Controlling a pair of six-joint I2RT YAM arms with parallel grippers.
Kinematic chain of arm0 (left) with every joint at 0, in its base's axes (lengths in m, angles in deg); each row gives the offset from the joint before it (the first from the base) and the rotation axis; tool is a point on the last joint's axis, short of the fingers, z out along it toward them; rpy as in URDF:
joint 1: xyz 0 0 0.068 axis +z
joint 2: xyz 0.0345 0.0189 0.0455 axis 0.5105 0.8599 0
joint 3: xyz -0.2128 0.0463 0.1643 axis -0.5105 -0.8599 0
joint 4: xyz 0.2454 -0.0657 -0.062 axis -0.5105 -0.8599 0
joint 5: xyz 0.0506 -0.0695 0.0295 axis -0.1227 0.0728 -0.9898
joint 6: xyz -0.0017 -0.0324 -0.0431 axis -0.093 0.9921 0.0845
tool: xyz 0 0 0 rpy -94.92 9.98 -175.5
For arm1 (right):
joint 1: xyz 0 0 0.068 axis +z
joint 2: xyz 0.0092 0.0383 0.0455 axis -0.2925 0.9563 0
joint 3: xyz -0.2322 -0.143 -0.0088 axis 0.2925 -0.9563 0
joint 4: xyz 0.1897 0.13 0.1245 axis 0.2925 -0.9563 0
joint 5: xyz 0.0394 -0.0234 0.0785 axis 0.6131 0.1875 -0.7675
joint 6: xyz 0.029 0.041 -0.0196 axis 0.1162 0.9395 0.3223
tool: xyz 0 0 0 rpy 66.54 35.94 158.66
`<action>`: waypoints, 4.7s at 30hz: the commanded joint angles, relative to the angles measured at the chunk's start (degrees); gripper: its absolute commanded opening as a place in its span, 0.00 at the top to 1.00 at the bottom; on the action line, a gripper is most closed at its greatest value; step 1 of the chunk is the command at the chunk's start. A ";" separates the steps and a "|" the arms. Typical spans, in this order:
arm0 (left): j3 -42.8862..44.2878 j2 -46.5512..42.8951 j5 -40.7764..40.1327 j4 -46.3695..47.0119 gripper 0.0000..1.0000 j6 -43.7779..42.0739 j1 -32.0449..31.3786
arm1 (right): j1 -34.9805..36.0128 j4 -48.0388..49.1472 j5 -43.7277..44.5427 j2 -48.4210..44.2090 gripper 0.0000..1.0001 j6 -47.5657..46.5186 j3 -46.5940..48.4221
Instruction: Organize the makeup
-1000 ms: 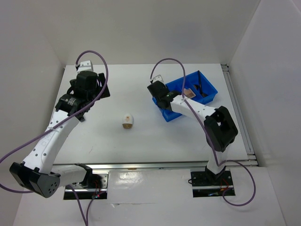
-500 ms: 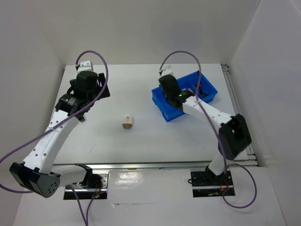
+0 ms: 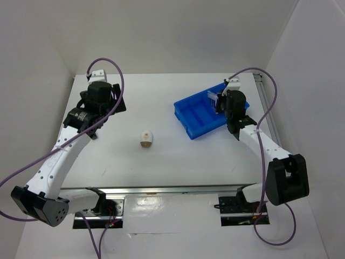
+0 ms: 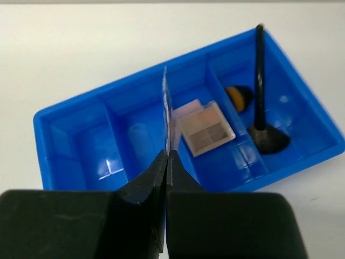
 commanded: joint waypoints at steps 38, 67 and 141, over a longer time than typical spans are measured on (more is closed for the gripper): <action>2.29 -0.35 -1.42 -0.61 0.01 0.44 0.11 | 1.21 12.91 -12.87 1.22 1.00 6.97 -0.13; 2.29 0.70 -0.27 0.45 0.01 0.44 0.11 | 2.79 8.17 -3.04 1.77 0.58 9.61 -10.76; 1.67 -0.44 -0.80 0.45 0.01 0.44 0.11 | 14.73 -32.98 -5.81 20.48 0.39 8.20 39.33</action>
